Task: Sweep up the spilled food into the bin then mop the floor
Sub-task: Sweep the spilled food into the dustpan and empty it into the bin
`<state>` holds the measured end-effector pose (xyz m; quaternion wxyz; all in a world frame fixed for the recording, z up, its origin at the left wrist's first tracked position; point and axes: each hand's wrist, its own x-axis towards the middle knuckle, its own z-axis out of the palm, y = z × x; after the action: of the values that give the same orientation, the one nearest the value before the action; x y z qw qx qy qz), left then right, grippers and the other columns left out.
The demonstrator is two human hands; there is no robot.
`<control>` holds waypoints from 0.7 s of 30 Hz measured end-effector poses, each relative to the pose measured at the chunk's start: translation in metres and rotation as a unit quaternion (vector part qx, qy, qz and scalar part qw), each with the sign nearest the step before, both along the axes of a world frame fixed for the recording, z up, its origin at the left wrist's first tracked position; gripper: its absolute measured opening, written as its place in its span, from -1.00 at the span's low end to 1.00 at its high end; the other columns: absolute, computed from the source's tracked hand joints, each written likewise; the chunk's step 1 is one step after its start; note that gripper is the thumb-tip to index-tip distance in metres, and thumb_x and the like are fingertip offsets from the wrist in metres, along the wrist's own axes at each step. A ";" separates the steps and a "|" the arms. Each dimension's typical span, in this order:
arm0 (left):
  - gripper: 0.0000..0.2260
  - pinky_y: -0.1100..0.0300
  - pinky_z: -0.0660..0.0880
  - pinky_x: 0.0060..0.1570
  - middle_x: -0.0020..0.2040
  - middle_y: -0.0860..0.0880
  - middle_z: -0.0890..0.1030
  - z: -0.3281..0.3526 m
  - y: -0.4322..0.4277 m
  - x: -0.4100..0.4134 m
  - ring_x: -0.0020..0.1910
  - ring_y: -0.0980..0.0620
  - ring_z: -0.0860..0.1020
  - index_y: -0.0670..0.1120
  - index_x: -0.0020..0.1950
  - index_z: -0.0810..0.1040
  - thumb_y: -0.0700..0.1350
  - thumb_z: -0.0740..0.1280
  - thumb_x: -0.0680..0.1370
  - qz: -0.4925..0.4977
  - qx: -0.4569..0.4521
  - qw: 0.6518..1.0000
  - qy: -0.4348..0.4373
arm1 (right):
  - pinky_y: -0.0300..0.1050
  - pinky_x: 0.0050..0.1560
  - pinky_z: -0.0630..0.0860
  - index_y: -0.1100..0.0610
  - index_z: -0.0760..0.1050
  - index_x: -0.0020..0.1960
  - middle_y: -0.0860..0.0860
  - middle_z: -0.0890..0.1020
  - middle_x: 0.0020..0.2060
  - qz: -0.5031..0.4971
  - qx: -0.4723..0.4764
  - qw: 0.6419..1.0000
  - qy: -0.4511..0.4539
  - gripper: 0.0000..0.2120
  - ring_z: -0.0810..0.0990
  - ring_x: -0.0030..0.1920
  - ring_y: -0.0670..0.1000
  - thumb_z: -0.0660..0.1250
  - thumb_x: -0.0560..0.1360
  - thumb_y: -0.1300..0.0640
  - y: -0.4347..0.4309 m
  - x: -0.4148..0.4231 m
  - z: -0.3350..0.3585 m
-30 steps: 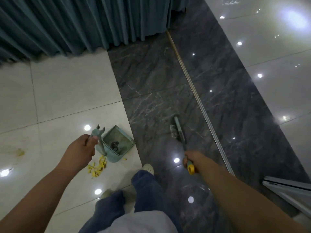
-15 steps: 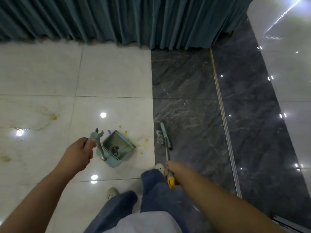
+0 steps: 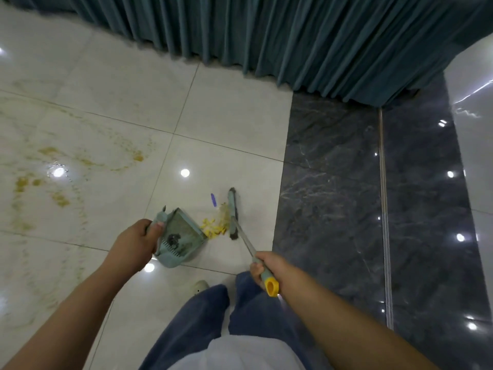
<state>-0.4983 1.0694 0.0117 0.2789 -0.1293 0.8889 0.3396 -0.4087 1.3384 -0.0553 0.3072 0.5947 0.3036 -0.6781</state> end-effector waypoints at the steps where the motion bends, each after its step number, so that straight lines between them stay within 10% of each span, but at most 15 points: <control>1: -0.64 0.16 0.37 -0.39 -0.37 -0.12 0.51 -0.001 -0.005 0.001 -0.43 -0.06 0.41 -0.20 -0.12 0.49 0.07 0.13 0.61 0.002 -0.001 1.000 0.001 | -0.39 -0.72 0.27 0.20 0.27 -0.19 0.08 0.38 -0.64 0.010 0.000 1.000 0.007 -0.80 0.30 -0.73 -0.08 0.11 0.60 0.19 0.003 0.000 0.001; 15: -0.71 0.18 0.38 -0.38 -0.38 -0.03 0.54 -0.001 -0.031 0.027 -0.41 0.02 0.49 -0.05 -0.19 0.45 0.08 0.12 0.61 0.035 -0.053 0.998 0.009 | -0.44 -0.70 0.27 0.25 0.28 -0.15 0.11 0.32 -0.36 0.213 0.168 0.962 0.031 -0.80 0.29 -0.79 -0.08 0.10 0.63 0.22 0.043 -0.105 -0.024; 21: -0.70 0.16 0.39 -0.38 -0.37 -0.05 0.54 -0.003 -0.013 0.039 -0.41 0.01 0.48 -0.10 -0.17 0.45 0.10 0.16 0.59 0.081 -0.057 0.995 -0.001 | -0.41 -0.67 0.31 0.25 0.29 -0.16 0.12 0.35 -0.32 0.340 0.159 0.927 0.000 -0.81 0.28 -0.47 -0.04 0.12 0.62 0.21 0.043 -0.122 -0.027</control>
<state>-0.4589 1.0568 0.0087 0.2431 -0.2171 0.8933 0.3095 -0.5311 1.3811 -0.0821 0.4209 0.4968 0.5914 -0.4757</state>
